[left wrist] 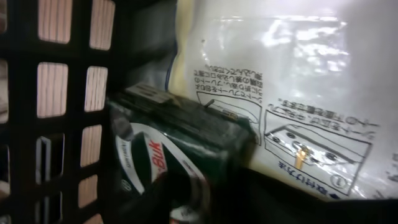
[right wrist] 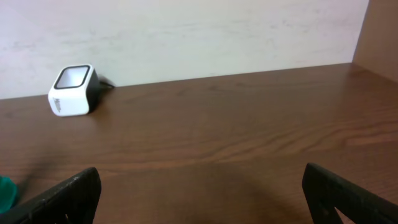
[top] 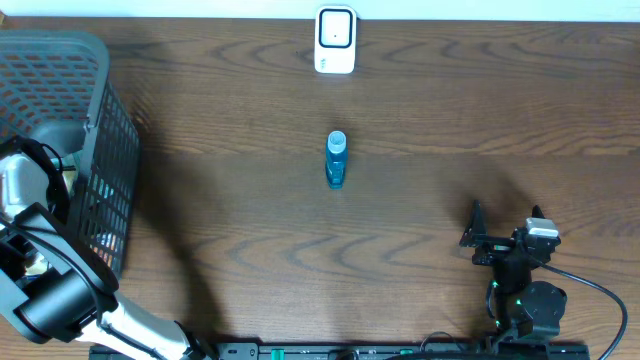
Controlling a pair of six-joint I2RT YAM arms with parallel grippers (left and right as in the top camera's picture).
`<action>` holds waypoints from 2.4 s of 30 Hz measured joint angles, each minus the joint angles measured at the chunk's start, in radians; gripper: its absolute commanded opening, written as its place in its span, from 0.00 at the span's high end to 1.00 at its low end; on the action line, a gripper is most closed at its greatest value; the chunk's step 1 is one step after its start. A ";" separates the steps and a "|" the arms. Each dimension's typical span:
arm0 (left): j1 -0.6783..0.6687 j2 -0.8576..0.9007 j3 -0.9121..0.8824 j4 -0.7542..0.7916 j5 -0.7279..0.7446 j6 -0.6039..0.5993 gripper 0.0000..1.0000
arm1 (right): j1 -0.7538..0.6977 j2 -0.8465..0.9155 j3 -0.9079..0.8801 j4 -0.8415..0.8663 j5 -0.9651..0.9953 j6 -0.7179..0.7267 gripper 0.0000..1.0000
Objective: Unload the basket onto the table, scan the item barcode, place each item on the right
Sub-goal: 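Return the left gripper into the basket toward the white snack bag, then grasp the white snack bag corner with the left gripper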
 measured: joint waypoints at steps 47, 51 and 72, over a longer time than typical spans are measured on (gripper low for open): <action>0.000 -0.307 0.063 0.300 0.110 0.554 0.15 | 0.000 0.000 0.000 0.000 0.000 0.000 0.01; 0.000 -0.293 0.063 0.326 0.126 0.614 0.07 | 0.000 0.000 0.000 0.000 0.000 0.000 0.01; 0.000 -0.134 0.063 0.426 0.132 1.001 0.07 | 0.000 0.000 0.000 0.000 0.000 0.000 0.01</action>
